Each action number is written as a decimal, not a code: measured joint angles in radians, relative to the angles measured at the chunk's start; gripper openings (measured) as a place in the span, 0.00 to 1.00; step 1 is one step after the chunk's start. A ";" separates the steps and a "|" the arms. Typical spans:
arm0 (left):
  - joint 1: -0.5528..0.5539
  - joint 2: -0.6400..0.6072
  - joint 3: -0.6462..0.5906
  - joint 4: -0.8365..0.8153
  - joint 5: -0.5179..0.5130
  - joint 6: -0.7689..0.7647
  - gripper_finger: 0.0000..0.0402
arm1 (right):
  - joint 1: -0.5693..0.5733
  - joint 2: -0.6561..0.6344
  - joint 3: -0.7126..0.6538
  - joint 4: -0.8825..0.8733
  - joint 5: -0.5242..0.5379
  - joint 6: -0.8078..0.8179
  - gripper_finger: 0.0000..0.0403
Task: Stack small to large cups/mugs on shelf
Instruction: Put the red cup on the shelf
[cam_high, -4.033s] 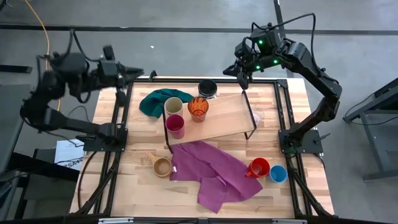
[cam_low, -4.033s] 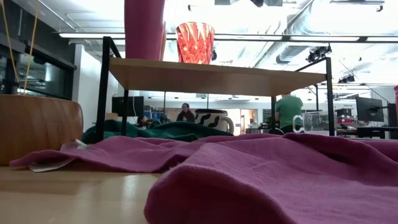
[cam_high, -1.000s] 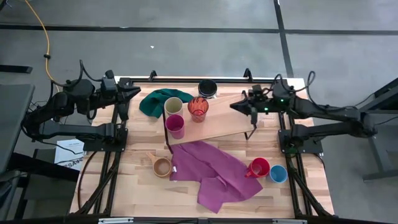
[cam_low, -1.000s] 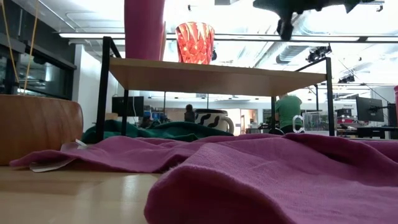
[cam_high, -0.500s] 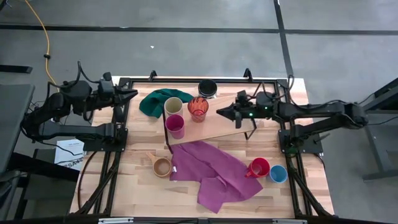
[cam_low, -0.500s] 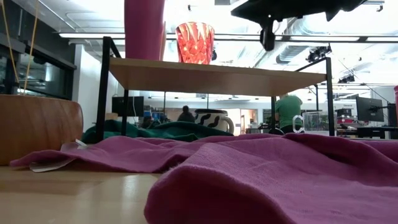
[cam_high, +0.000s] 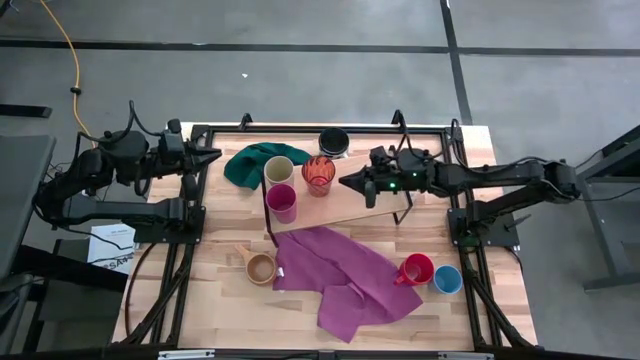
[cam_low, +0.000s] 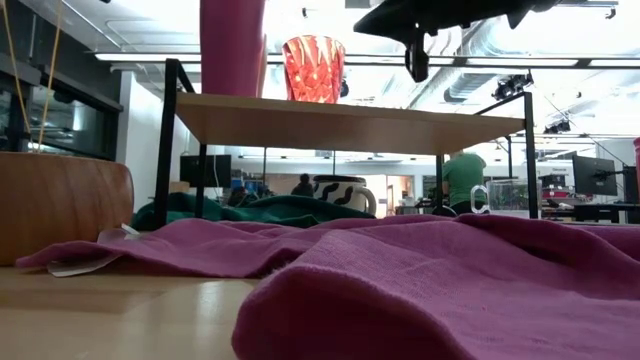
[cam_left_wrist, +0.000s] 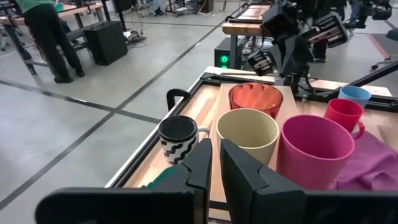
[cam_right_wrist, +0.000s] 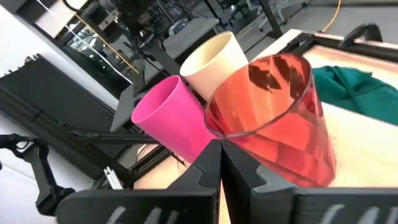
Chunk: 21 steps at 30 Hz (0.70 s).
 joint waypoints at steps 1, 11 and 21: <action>0.000 0.000 0.000 0.000 0.001 0.000 0.06 | 0.001 0.000 0.001 -0.011 0.000 0.002 0.00; 0.000 0.000 0.000 -0.007 0.008 0.015 0.06 | 0.039 0.002 0.001 -0.079 0.093 0.028 0.00; 0.000 0.000 0.000 -0.007 0.008 0.018 0.06 | 0.059 0.034 0.000 -0.085 0.114 0.056 0.00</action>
